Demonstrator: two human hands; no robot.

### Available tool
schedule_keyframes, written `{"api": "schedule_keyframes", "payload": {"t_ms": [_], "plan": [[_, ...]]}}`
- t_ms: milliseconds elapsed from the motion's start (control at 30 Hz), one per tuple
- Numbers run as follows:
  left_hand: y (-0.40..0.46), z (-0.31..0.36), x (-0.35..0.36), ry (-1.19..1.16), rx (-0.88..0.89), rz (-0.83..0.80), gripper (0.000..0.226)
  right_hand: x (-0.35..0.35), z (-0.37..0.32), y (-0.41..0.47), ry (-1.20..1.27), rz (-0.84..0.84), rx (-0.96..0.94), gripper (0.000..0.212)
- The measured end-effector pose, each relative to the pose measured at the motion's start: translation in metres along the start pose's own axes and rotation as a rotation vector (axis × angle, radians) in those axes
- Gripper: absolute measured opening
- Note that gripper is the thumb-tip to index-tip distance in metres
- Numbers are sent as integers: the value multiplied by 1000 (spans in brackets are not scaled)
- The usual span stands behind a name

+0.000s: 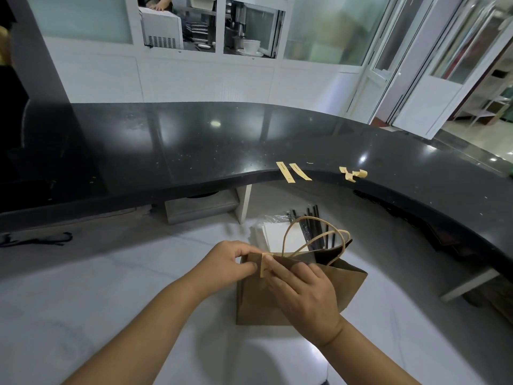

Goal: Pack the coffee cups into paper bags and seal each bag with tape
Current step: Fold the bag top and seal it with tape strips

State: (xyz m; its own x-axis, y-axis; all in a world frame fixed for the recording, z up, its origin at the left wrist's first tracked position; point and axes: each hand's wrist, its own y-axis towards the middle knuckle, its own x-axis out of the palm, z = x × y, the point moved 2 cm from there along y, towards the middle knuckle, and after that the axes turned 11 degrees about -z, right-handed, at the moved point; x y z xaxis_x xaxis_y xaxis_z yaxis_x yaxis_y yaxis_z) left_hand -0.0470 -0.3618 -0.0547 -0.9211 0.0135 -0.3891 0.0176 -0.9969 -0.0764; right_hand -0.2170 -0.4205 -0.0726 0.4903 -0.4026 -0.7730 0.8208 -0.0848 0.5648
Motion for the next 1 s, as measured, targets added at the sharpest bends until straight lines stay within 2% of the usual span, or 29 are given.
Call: {"api": "schedule_keyframes", "payload": {"t_ms": [133,333,500,600,800,1000], "plan": [[0,1,0,-84,14,9,27,6,-2,-7,48,-40,-7,18],[1,0,0,-42,5,9,25,6,-5,-13,27,-100,7,42],[2,4,6,37,-32,59,4,3,-7,-15,34,-124,13,41],[4,8,7,118,-4,115,12,-1,-8,-16,34,-136,-8,36],[6,10,7,269,73,113,21,-6,-10,-20,40,-136,-13,35],[6,8,7,302,104,85,54,-15,-11,-16,146,-87,0,31]]}}
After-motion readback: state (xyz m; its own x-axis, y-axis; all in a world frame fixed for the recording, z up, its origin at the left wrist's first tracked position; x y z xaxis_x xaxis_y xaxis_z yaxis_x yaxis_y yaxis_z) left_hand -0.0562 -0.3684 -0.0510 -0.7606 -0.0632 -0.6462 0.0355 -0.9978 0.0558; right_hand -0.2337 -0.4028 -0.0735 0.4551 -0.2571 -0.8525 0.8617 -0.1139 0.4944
